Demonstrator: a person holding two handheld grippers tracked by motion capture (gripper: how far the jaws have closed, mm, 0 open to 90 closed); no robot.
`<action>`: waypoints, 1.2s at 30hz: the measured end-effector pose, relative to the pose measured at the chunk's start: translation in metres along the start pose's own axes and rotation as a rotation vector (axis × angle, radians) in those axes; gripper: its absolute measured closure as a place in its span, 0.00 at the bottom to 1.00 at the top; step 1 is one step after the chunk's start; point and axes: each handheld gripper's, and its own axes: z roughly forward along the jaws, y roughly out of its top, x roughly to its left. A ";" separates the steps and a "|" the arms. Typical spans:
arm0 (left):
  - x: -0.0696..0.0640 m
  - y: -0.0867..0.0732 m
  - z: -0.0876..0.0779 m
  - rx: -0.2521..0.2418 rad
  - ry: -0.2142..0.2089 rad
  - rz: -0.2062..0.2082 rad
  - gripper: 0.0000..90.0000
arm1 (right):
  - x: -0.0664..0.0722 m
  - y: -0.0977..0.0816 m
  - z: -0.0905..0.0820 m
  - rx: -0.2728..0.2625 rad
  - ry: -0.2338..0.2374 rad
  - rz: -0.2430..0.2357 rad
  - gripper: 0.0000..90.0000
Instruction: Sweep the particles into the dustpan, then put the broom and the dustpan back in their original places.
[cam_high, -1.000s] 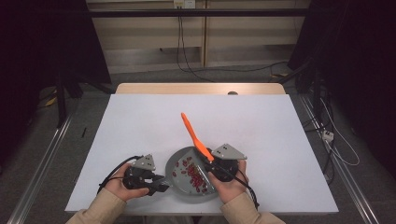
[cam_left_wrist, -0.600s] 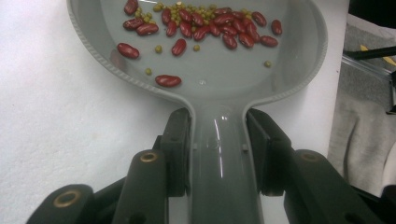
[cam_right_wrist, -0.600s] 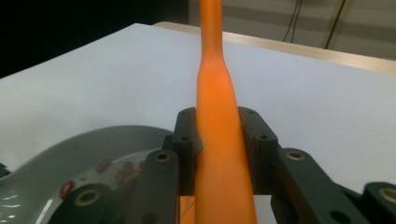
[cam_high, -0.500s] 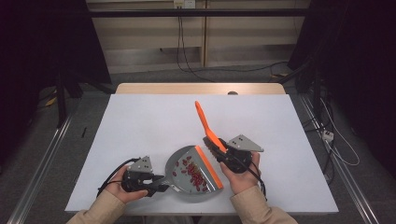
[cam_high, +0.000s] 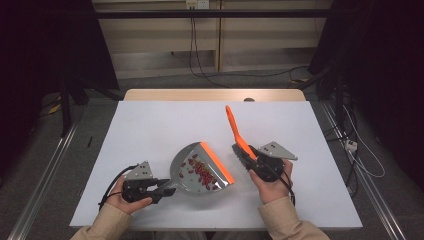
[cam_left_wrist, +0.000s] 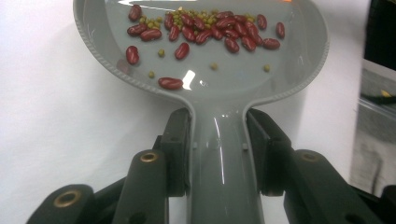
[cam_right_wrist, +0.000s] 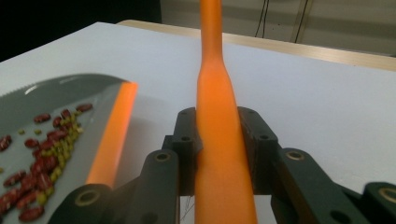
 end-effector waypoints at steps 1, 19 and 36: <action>0.001 0.000 -0.002 -0.012 0.010 -0.019 0.70 | -0.003 -0.001 -0.001 0.002 -0.001 0.006 0.79; 0.041 -0.010 -0.018 -0.053 0.333 -0.249 0.70 | -0.064 -0.014 -0.023 0.032 -0.126 0.019 0.79; 0.053 -0.018 -0.013 -0.018 0.519 -0.354 0.70 | -0.091 -0.032 -0.030 0.065 -0.290 -0.045 0.79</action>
